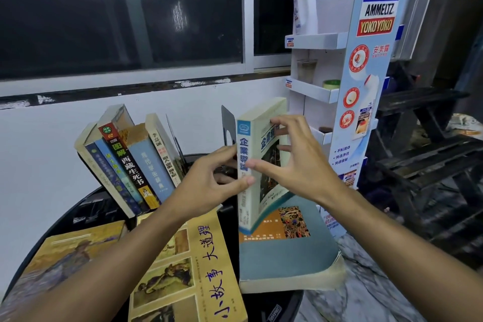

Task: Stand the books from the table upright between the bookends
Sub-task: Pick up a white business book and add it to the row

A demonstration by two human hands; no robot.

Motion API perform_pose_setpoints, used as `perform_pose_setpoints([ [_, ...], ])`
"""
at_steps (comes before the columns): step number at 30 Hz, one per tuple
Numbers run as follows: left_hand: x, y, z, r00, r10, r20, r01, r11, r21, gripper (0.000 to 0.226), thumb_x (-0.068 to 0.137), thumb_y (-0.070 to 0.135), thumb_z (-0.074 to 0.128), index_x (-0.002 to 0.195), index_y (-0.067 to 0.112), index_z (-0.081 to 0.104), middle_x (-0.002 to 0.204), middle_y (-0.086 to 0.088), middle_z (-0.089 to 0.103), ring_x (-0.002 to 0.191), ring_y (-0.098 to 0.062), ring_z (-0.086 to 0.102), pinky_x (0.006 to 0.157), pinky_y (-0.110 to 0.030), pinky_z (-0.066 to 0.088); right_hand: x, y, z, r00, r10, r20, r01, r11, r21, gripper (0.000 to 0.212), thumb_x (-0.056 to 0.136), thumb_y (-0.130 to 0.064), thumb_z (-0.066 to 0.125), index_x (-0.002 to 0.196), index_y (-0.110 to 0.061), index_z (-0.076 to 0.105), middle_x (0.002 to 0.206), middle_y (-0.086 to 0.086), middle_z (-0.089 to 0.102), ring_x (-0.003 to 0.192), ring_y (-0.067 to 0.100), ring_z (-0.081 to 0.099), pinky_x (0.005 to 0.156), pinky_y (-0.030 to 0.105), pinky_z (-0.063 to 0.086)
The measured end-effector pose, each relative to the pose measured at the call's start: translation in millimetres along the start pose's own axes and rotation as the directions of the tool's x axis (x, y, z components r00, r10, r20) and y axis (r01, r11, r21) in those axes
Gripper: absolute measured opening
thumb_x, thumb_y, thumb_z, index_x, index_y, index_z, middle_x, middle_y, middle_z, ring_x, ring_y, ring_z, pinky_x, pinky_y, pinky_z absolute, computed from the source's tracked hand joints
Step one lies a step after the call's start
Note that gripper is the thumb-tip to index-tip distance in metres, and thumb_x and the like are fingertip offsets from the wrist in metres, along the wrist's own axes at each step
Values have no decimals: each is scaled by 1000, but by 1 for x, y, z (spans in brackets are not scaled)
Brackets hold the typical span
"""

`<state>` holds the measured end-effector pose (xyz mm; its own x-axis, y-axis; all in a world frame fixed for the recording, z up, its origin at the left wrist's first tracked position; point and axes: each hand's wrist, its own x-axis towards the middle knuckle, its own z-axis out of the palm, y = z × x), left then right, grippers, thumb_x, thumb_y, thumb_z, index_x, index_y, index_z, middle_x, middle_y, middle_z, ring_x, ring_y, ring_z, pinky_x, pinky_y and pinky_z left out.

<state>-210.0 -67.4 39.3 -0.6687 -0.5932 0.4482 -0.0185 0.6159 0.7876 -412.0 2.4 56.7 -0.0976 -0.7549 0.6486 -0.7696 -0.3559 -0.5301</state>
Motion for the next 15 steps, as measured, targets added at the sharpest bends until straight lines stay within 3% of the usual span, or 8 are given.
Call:
perform_pose_setpoints([
  [3,-7,-3,7,1000,19,19,-20,999,38,68,87,21,77,148,21,48,140,7,53,121,-23,59,85,-41,61,-2,-8,-3,1000,-5,15,5,1000,2,97,66,-76,72,142,-25,40,132,-13,39,122,4,50,96,33,56],
  [7,-14,-7,20,999,32,40,-36,994,102,84,82,22,82,154,28,38,148,19,43,123,-14,57,84,-30,61,-5,-14,-15,999,-18,47,20,999,-29,86,73,-68,74,142,-28,42,131,-14,43,114,-4,52,85,27,60],
  [12,-18,-2,46,996,68,-58,-63,994,87,89,82,23,82,155,35,32,148,22,41,124,-2,54,78,-18,59,-10,-24,-31,999,-29,44,34,992,-118,62,83,-61,69,135,-36,46,117,-20,53,103,-9,55,78,27,60],
  [15,-17,-1,63,986,107,-130,-93,990,106,92,82,26,82,155,40,28,149,19,38,130,-8,50,79,-19,60,-13,-29,-36,1000,-1,9,2,983,-181,46,88,-54,68,125,-31,53,105,-15,64,91,-6,61,73,25,59],
])
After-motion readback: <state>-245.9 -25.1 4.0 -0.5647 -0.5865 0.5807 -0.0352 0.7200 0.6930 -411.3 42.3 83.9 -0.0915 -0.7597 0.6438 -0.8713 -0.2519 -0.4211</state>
